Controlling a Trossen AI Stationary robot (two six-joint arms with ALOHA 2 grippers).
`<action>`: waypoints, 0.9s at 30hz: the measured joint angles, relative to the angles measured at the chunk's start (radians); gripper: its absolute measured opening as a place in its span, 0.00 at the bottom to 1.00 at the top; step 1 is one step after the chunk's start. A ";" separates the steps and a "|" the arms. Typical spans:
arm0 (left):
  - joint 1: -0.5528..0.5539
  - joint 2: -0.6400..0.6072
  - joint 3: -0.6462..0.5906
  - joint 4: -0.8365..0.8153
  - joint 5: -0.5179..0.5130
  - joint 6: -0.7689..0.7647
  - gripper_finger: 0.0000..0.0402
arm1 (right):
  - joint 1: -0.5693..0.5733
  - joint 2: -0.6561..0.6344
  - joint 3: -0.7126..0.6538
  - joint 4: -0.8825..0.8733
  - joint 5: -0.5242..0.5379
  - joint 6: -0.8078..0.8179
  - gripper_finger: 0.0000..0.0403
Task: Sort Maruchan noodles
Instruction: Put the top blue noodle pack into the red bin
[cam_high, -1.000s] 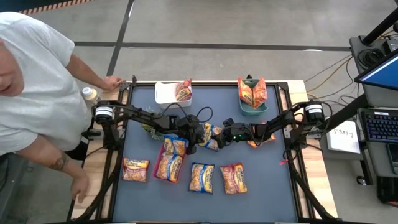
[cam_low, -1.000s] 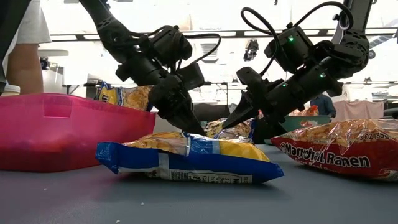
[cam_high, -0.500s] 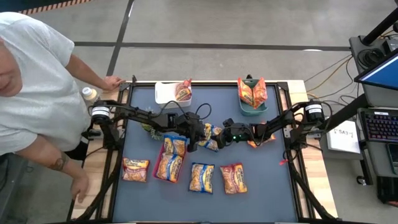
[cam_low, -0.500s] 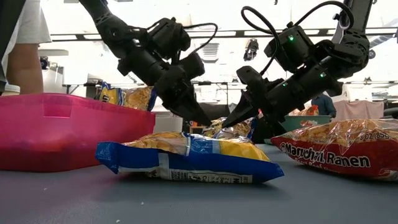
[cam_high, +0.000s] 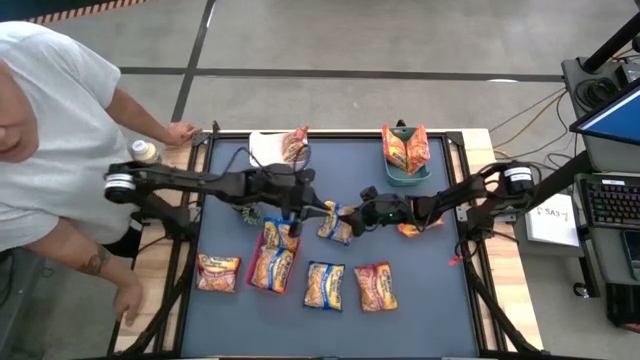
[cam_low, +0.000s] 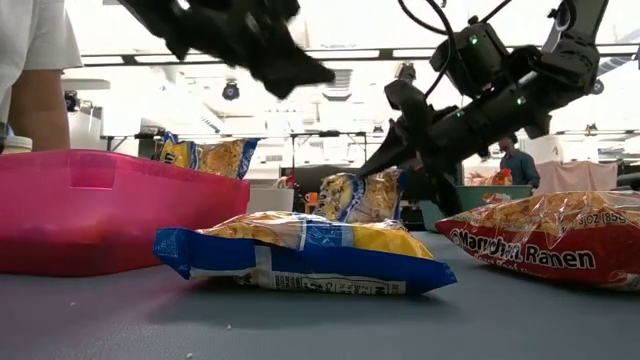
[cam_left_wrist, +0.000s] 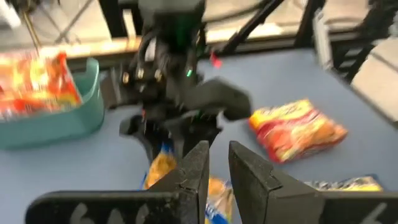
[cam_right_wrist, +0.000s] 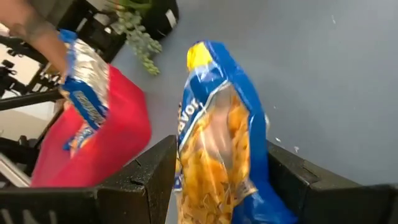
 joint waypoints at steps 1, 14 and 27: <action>-0.005 -0.028 -0.002 -0.012 0.000 0.001 0.11 | 0.000 -0.013 0.000 -0.006 0.000 -0.007 0.46; -0.079 -0.194 -0.007 -0.129 -0.005 0.007 0.11 | 0.006 -0.081 0.001 -0.039 -0.007 -0.039 0.35; -0.086 -0.108 -0.007 -0.137 -0.024 0.002 0.11 | 0.020 -0.083 0.019 -0.042 -0.060 -0.138 0.09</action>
